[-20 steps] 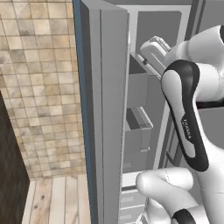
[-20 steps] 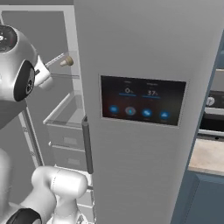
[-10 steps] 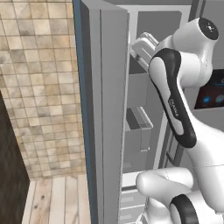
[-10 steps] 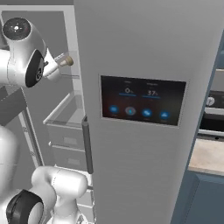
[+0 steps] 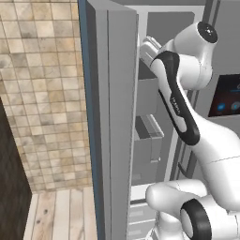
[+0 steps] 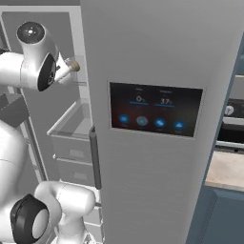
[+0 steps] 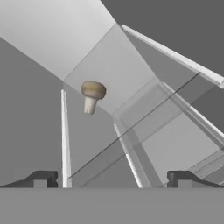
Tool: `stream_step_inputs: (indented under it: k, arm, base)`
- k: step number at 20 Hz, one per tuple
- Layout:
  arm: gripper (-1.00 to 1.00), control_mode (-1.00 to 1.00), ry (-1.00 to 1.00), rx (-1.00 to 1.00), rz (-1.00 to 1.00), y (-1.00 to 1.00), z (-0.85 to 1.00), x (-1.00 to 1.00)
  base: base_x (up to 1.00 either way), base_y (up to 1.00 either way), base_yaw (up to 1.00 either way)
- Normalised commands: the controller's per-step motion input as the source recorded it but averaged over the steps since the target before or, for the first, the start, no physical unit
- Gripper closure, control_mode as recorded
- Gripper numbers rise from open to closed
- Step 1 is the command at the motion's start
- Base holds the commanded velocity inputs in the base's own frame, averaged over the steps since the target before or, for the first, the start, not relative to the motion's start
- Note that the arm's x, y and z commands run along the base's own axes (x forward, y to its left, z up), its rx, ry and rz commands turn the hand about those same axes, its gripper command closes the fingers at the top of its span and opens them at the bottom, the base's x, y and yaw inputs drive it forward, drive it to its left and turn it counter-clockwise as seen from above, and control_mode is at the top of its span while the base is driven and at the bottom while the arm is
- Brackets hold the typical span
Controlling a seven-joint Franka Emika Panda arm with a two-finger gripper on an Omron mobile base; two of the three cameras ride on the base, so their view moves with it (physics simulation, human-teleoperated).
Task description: Take the corn, mushroom, and eggplant from the freezer and place them in the bowl on the counter.
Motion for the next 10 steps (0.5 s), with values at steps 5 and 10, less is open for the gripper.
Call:
stream_step_inputs:
  k: [5,10]
  arm:
    - [-1.00,-1.00,0.01,0.00,0.00,0.05,-0.08,0.45]
    - [-1.00,-1.00,0.05,-0.01,0.00,0.16,-0.10,0.40]
  base:
    - [0.00,0.00,0.00]
    - [0.00,0.00,0.00]
